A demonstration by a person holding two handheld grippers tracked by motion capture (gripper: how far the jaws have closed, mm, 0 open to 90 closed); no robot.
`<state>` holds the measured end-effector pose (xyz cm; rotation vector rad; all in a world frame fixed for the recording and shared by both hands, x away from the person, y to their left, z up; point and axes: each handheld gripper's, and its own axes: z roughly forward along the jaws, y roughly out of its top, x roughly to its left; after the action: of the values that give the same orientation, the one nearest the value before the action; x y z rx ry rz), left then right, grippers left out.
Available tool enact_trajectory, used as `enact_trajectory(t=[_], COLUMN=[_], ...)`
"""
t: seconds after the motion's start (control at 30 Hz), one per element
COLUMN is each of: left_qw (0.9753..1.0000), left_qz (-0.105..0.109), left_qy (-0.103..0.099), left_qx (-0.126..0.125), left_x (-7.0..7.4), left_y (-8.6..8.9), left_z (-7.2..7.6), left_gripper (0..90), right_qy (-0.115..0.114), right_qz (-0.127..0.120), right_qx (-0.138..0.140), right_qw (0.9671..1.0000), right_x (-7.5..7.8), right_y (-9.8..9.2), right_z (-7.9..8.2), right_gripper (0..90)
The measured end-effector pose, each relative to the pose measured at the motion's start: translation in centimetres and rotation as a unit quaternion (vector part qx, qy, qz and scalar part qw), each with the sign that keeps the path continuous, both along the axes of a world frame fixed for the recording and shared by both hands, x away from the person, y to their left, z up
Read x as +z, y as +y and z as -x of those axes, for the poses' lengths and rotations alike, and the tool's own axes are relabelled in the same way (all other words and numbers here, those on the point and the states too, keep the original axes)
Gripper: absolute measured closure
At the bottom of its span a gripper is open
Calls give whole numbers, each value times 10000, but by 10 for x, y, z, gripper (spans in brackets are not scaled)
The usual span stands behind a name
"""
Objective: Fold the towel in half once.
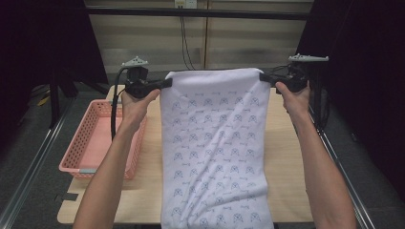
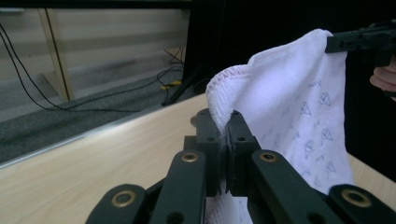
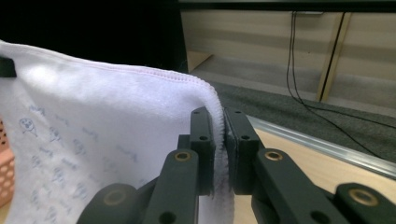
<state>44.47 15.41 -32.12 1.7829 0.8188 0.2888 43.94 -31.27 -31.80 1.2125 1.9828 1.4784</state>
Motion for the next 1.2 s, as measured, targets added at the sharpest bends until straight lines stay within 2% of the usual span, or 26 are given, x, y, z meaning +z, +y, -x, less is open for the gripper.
enact_trajectory(t=[0.03,0.07,0.13,0.23,0.27,0.4,0.47,0.53,0.6,0.63,0.67,0.7,0.73,0.77,0.8,0.87,0.9,0.93,0.97,1.0,1.03,1.07,1.1,1.13,1.17,1.2], left_qw=[10000,9999,9999,9997,9996,9997,9995,9995,9990,9990,9990,9990,9987,9987,9984,9971,9971,9967,9957,9957,9950,9944,9939,9929,9923,9917], left_qz=[0,-59,-17,-100,-155,-83,-52,-35,-204,-204,-199,-138,-104,-104,-138,-121,-121,-160,-194,-194,-204,-195,-200,-189,-243,-285], left_qy=[0,100,148,217,201,187,250,233,179,179,152,182,185,185,218,364,364,379,441,441,452,500,553,637,672,710], left_qx=[0,-25,-41,-79,-83,-156,-165,-228,-342,-342,-358,-376,-455,-455,-510,-656,-656,-694,-785,-785,-864,-911,-929,-985,-1011,-1035], left_x=[0,-10,-17,-28,-29,-30,-30,-29,-28,-28,-27,-27,-30,-30,-33,-45,-45,-49,-55,-55,-58,-61,-65,-69,-74,-79], left_y=[0,3,5,5,5,10,13,16,18,18,19,20,20,20,19,18,18,17,17,17,19,20,21,22,22,23], left_z=[0,5,8,16,19,32,39,51,67,67,74,81,93,93,102,121,121,130,143,143,151,158,164,171,178,185], left_gripper=[869,868,868,868,868,868,868,868,868,868,868,868,868,868,868,868,868,868,868,867,867,867,867,867,867,867], right_qy=[0,69,76,156,151,196,211,243,276,276,290,304,301,301,302,390,390,494,546,546,600,781,781,903,903,955], right_qz=[0,26,32,18,34,66,79,159,210,210,251,222,199,199,167,211,211,234,210,210,183,172,172,231,231,210], right_qx=[0,112,148,275,305,551,594,755,857,857,901,998,1028,1028,1067,1200,1200,1224,1266,1266,1289,1320,1320,1372,1372,1397], right_qw=[10000,9999,9999,9995,9994,9983,9980,9967,9957,9957,9952,9943,9941,9941,9937,9918,9918,9910,9902,9902,9897,9880,9880,9862,9862,9854], right_x=[0,-8,-11,-19,-20,-22,-22,-21,-20,-20,-20,-21,-22,-22,-24,-34,-34,-43,-48,-48,-53,-67,-67,-78,-78,-82], right_y=[0,1,1,1,1,2,2,1,1,1,1,1,1,1,1,0,0,-2,-4,-4,-6,-8,-8,-9,-9,-8], right_z=[0,6,9,19,23,45,50,65,74,74,79,92,99,99,104,128,128,144,153,153,159,177,177,192,192,200], right_gripper=[830,830,830,830,830,832,832,832,832,832,832,832,833,833,833,834,834,834,834,834,834,834,834,834,834,834])
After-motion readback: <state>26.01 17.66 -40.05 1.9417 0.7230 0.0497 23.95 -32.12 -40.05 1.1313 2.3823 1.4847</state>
